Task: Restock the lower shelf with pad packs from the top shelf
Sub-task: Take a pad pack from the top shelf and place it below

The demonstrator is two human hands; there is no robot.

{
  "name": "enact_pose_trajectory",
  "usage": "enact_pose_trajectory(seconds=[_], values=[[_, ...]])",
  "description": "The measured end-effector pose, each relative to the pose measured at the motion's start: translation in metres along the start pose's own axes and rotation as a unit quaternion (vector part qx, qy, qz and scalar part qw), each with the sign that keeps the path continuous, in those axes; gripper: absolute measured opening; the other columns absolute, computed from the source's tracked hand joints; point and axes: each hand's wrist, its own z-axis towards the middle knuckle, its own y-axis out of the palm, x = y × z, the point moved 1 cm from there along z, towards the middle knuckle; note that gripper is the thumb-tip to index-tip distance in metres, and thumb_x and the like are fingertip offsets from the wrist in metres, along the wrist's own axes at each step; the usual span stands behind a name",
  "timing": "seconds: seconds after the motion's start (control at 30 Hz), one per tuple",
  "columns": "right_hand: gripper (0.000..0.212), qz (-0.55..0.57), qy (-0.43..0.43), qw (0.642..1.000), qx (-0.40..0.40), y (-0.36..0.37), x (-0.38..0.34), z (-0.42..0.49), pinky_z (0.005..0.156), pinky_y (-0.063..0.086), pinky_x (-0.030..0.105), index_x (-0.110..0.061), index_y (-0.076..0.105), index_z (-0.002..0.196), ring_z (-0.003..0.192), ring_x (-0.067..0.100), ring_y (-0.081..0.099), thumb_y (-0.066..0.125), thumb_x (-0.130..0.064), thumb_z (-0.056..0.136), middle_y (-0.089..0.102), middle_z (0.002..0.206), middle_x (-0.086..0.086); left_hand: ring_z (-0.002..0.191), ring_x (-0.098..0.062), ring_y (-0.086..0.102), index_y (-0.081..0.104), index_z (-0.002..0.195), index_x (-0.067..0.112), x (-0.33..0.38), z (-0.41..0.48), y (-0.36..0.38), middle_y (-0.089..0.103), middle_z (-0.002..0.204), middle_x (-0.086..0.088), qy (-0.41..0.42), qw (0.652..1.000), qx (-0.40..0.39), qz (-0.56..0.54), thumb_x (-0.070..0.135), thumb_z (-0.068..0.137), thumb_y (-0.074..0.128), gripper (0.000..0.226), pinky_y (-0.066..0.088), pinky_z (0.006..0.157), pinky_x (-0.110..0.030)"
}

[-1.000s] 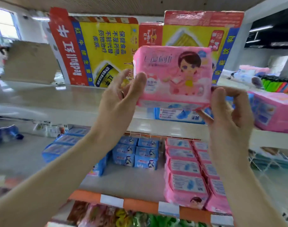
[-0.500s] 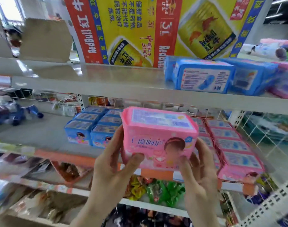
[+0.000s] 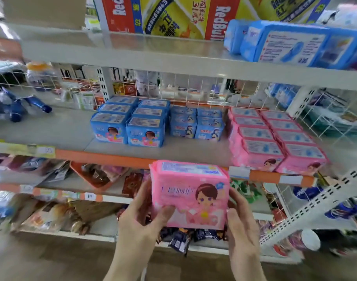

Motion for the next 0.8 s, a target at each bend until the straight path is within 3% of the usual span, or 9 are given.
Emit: enact_pose_trajectory(seconds=[0.07,0.13,0.2,0.27,0.33,0.43,0.53,0.63,0.8], values=[[0.046,-0.011,0.035,0.998,-0.043,-0.01,0.002,-0.005,0.091,0.052,0.044,-0.037,0.066,0.125,0.125,0.03,0.057,0.067,-0.045,0.08,0.062,0.133,0.005,0.108,-0.007,0.068,0.06,0.123,0.031,-0.002,0.003,-0.013,0.073,0.116,0.009,-0.019,0.999,0.021,-0.031,0.032,0.075,0.085,0.054,0.057,0.085,-0.026],[0.061,-0.047,0.042,0.995,-0.077,-0.018,0.0,-0.008,0.078,0.056,0.03,-0.026,0.066,0.128,0.113,0.023,0.065,0.052,-0.009,0.071,0.06,0.132,0.013,0.101,-0.014,0.068,0.066,0.11,0.032,-0.003,0.004,-0.023,0.073,0.11,0.007,-0.037,0.997,0.022,-0.069,0.04,0.083,0.075,0.03,0.052,0.083,-0.032],[0.063,-0.109,0.038,0.988,-0.104,-0.02,-0.008,-0.012,0.068,0.055,0.019,-0.02,0.062,0.128,0.093,0.009,0.07,0.051,0.003,0.071,0.058,0.13,0.018,0.084,-0.013,0.067,0.076,0.1,0.028,-0.006,0.002,-0.03,0.074,0.096,0.003,-0.046,0.992,-0.015,-0.117,0.031,0.082,0.069,0.02,0.051,0.075,-0.029],[0.043,-0.169,0.003,0.98,-0.105,-0.019,-0.015,-0.015,0.073,0.056,0.02,-0.03,0.068,0.12,0.1,0.01,0.068,0.069,-0.01,0.083,0.057,0.13,0.012,0.082,-0.014,0.068,0.079,0.103,0.027,-0.004,-0.006,-0.031,0.075,0.094,-0.004,-0.046,0.992,-0.075,-0.087,0.006,0.082,0.058,0.037,0.054,0.07,-0.021],[0.032,-0.205,-0.019,0.975,-0.086,-0.019,-0.021,-0.017,0.078,0.057,0.027,-0.045,0.07,0.114,0.103,0.014,0.065,0.073,-0.044,0.082,0.06,0.123,-0.001,0.098,-0.018,0.069,0.071,0.12,0.031,0.001,-0.011,-0.032,0.074,0.107,-0.004,-0.009,0.992,-0.129,0.005,-0.018,0.089,0.05,0.062,0.057,0.078,-0.024],[0.027,-0.209,-0.038,0.976,-0.043,-0.019,-0.025,-0.021,0.085,0.054,0.034,-0.047,0.07,0.112,0.104,0.021,0.062,0.064,-0.045,0.085,0.064,0.112,-0.002,0.106,-0.015,0.062,0.061,0.133,0.032,0.005,-0.008,-0.034,0.061,0.125,0.013,0.059,0.985,-0.139,0.088,0.011,0.084,0.073,0.054,0.057,0.087,-0.033],[0.025,-0.216,-0.058,0.975,0.019,-0.012,-0.029,-0.025,0.074,0.052,0.031,-0.034,0.075,0.098,0.09,0.02,0.066,0.061,-0.054,0.089,0.068,0.094,0.0,0.121,-0.001,0.057,0.063,0.128,0.039,0.013,-0.009,-0.033,0.059,0.132,0.021,0.068,0.984,-0.127,0.101,0.036,0.075,0.076,0.055,0.049,0.098,-0.027],[0.037,-0.236,-0.07,0.966,0.084,-0.005,-0.033,-0.027,0.06,0.046,0.02,-0.015,0.068,0.079,0.063,0.012,0.061,0.061,-0.048,0.093,0.067,0.068,-0.001,0.103,-0.003,0.07,0.066,0.126,0.026,0.016,-0.012,-0.028,0.075,0.111,0.012,0.021,0.992,-0.116,0.041,0.032,0.071,0.077,0.056,0.056,0.082,-0.019],[0.049,-0.287,-0.045,0.952,0.101,-0.003,-0.034,-0.026,0.06,0.037,0.024,-0.017,0.058,0.062,0.051,0.007,0.05,0.057,-0.055,0.094,0.056,0.053,-0.008,0.085,-0.003,0.073,0.071,0.114,0.025,0.014,-0.011,-0.025,0.077,0.091,0.016,0.018,0.993,-0.113,0.042,0.034,0.073,0.075,0.043,0.055,0.067,-0.014]])
